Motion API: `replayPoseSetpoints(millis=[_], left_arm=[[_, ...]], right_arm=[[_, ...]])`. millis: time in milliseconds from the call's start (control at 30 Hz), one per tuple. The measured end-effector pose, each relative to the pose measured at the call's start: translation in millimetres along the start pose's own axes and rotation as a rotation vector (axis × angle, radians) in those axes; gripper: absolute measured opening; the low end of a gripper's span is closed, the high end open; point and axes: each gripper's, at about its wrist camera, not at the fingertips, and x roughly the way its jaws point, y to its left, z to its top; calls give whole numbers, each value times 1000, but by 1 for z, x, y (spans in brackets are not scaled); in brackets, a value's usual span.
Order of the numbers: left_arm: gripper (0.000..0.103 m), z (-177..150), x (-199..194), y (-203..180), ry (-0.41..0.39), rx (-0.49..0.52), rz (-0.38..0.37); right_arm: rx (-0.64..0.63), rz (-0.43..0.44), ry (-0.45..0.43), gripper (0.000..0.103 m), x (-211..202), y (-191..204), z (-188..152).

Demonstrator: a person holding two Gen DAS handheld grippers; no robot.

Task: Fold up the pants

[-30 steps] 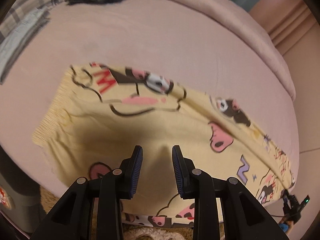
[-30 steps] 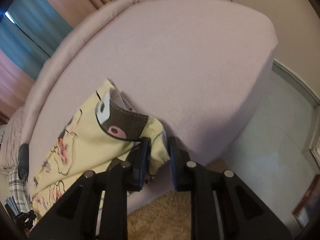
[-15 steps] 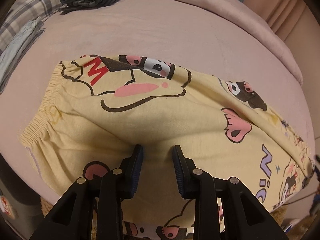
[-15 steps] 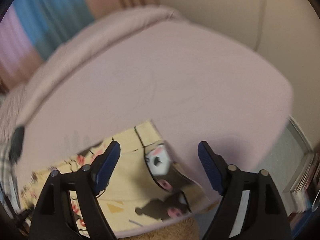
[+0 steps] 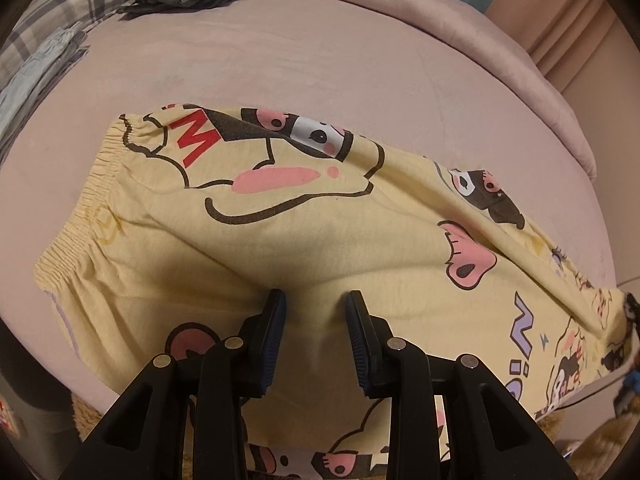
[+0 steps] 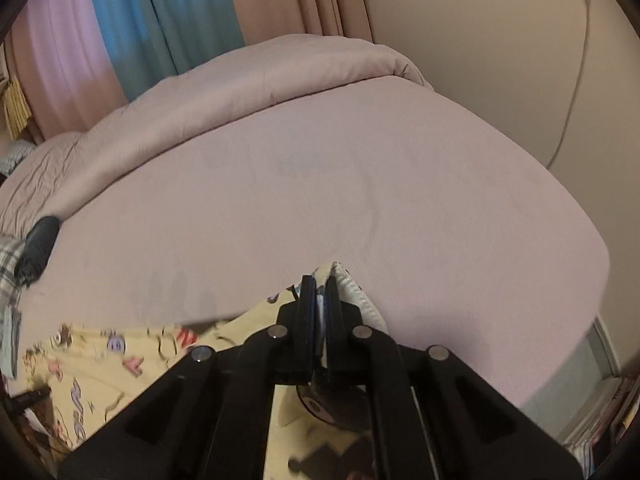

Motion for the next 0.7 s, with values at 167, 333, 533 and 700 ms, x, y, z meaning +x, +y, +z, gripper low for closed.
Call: replayPoseSetpoints(millis=[167, 333, 533, 700], left_arm=[[30, -4, -3, 8, -6, -5, -24], [30, -1, -5, 10, 10, -19, -37], [30, 6, -28, 28, -9, -103, -61], [30, 15, -49, 60, -91, -167, -14]], right_arm=[[105, -80, 141, 10, 70, -24, -15], [128, -102, 100, 32, 62, -33, -31], [68, -220, 74, 80, 12, -19, -41], [-10, -59, 138, 80, -12, 4, -89]])
